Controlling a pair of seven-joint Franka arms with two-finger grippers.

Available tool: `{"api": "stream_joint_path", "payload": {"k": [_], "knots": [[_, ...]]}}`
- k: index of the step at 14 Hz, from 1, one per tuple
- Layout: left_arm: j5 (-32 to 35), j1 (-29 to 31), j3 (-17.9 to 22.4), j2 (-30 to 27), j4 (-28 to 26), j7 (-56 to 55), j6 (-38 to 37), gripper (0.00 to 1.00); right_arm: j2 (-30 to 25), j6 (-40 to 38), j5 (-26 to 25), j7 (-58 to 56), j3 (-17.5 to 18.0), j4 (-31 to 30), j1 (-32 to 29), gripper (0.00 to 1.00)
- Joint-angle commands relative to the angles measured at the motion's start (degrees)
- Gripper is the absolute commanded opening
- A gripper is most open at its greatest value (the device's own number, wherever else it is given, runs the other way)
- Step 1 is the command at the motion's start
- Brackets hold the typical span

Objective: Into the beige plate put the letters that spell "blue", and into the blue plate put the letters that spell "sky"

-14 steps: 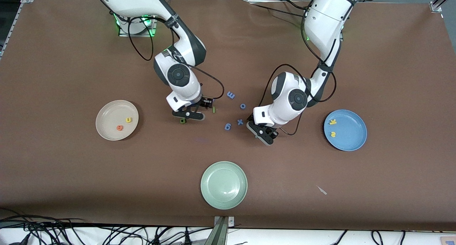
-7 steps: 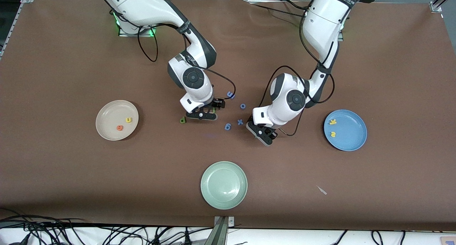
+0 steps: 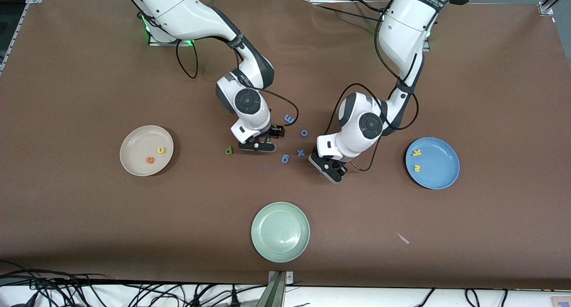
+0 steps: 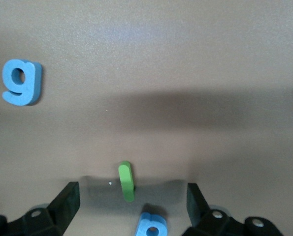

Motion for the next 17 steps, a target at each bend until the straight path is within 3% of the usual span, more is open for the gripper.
{"api": "stream_joint_path", "payload": {"k": [1, 5, 8, 12, 14, 16, 17], "knots": [[1.47, -0.44, 0.7, 1.25, 1.11, 2.68, 0.35, 0.35, 1.02, 0.9, -0.77, 0.22, -0.18, 1.61, 0.36, 0.78], [1.47, -0.35, 1.14, 1.26, 0.94, 3.56, 0.35, 0.21, 1.11, 0.9, -0.77, 0.4, -0.18, 1.17, 0.62, 0.54], [1.65, 0.44, 1.67, -1.37, -0.81, 3.3, -0.61, 0.23, 1.37, 0.99, -0.68, 0.49, -0.18, 0.91, 0.98, 0.37], [6.29, 5.62, 1.67, -9.02, -6.18, 3.21, -8.51, 0.24, 1.63, 0.9, -0.68, 0.49, -0.18, 0.99, 0.98, 0.0], [6.4, 5.81, 1.58, -9.21, -5.92, 2.6, -8.61, 0.25, 1.28, 0.73, -0.33, -0.3, -0.18, 1.43, 0.63, 0.0], [5.87, 5.63, 1.06, -9.03, -5.31, 1.29, -8.61, 0.41, 0.58, 0.2, -0.07, -0.92, -0.35, 1.7, -0.25, 0.0], [5.96, 5.19, 0.88, -8.68, -5.04, -0.81, -8.61, 0.54, -0.2, -1.02, -0.16, -1.09, -0.36, 1.7, -1.3, 0.0]]}}
